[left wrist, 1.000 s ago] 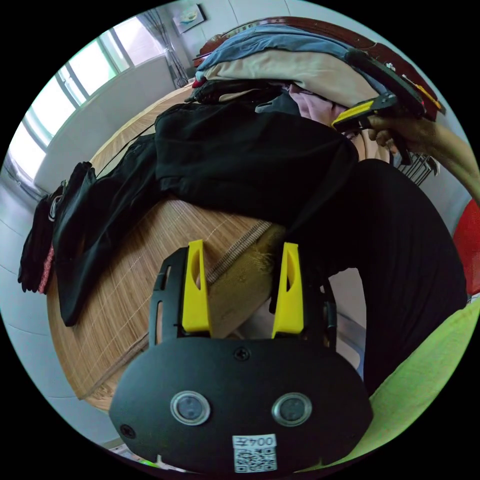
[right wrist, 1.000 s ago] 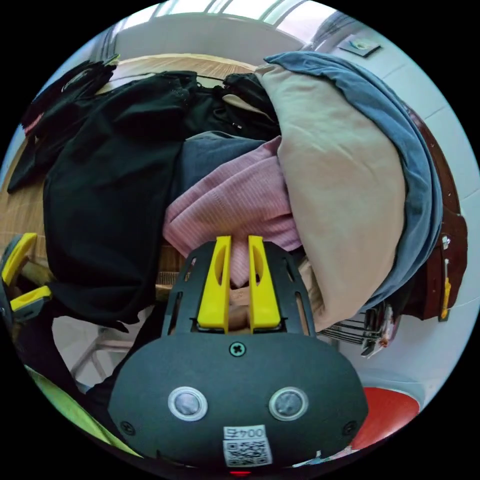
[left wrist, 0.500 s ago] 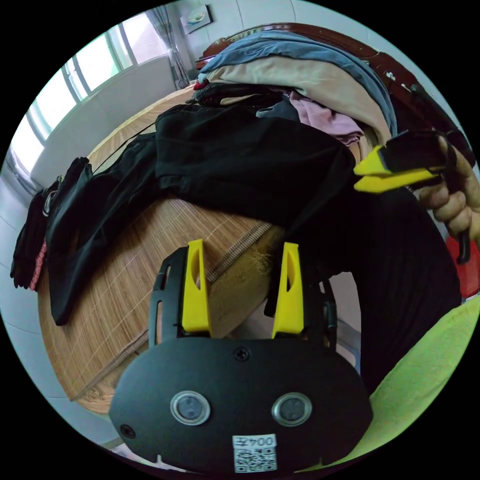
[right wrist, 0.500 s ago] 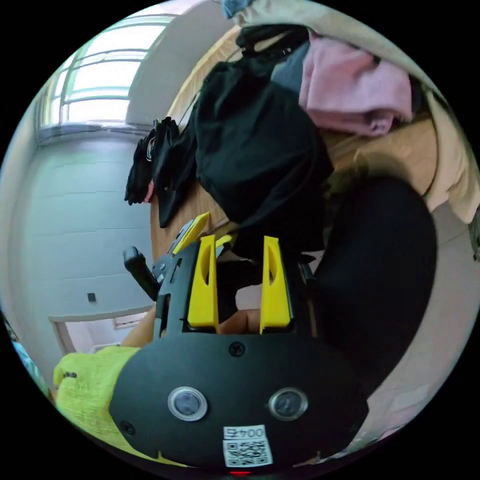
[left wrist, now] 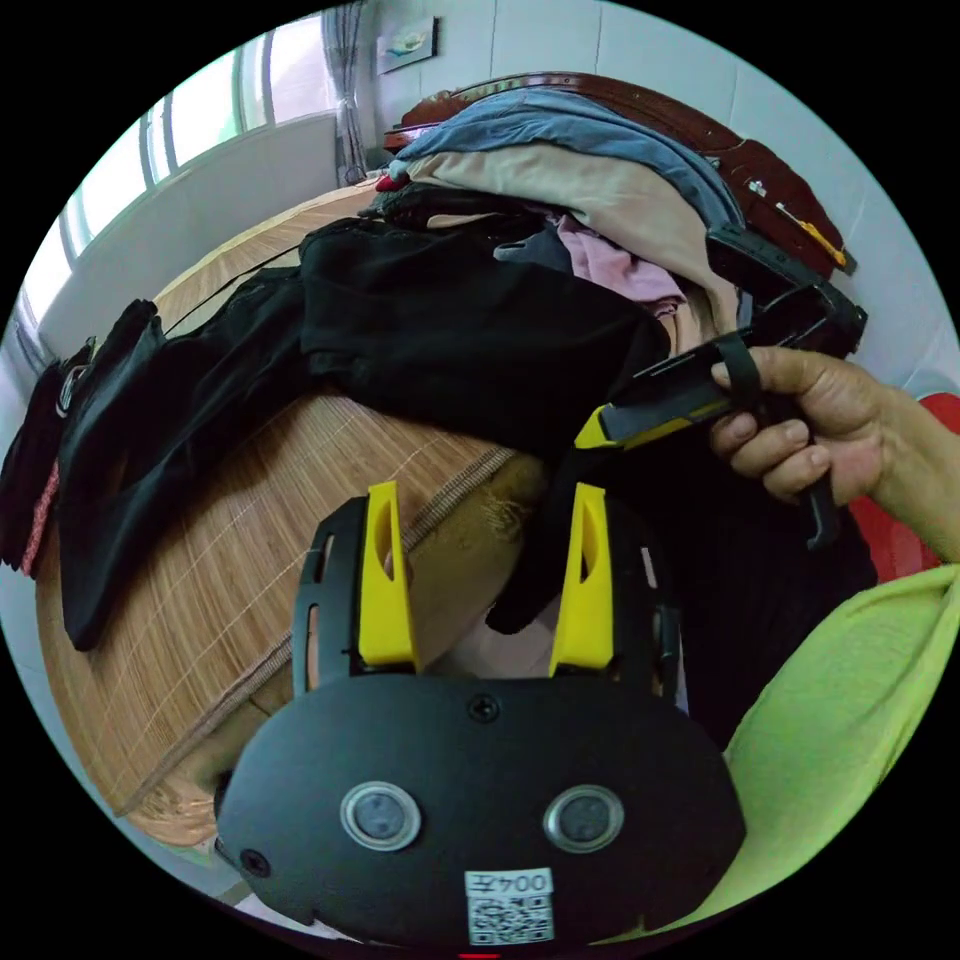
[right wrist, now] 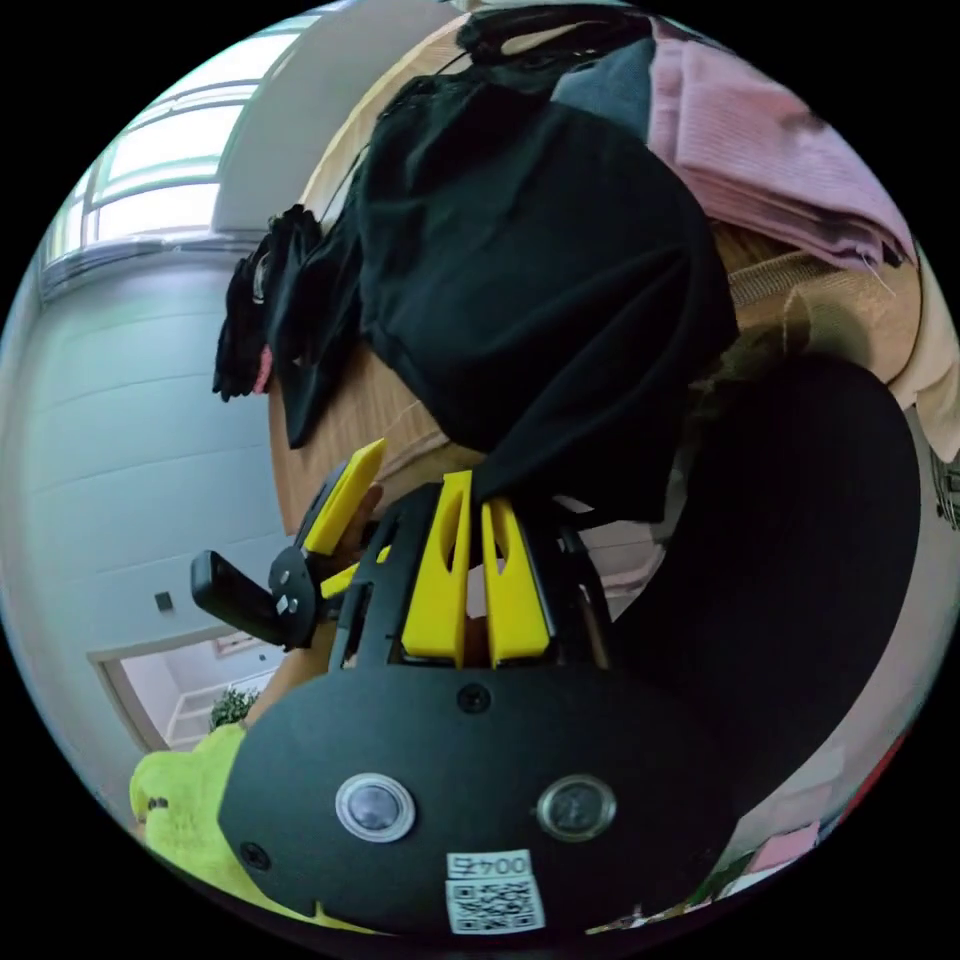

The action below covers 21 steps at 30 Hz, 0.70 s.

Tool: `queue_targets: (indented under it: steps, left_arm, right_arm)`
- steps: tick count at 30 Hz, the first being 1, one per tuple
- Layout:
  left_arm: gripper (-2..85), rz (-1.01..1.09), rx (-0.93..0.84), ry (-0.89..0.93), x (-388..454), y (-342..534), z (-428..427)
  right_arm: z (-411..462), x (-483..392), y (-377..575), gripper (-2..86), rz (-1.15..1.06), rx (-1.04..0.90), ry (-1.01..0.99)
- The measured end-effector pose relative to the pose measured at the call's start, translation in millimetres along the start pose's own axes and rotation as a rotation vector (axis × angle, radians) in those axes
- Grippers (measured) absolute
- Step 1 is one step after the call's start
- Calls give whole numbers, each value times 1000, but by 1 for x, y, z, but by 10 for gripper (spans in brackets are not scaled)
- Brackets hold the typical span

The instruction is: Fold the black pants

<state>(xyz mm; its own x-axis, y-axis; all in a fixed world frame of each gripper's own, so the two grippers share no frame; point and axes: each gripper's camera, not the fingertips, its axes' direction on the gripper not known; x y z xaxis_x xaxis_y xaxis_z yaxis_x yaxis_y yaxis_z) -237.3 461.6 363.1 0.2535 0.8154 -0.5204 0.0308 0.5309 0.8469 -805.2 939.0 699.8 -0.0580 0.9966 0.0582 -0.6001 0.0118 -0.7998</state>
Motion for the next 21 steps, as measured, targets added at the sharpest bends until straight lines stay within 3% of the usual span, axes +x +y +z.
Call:
queue_targets:
  steps: [7,12,14,17,21]
  left_arm:
    - [240,87,174,-5,27,95,-104]
    - [227,8,264,-82,-5,138,-155]
    - [185,-68,263,-163,-25,157,-166]
    - [17,-247,391,-373,-60,208,-209]
    - [-4,-315,454,-349,-118,269,-297]
  right_arm:
    - [-35,-57,34,-8,-265,-44,-109]
    - [-42,-112,46,-5,-467,-82,-142]
    - [-45,-146,60,0,-608,-123,-198]
    - [-55,-178,81,14,-774,-116,-253]
    - [-67,-173,89,54,-876,-100,-382]
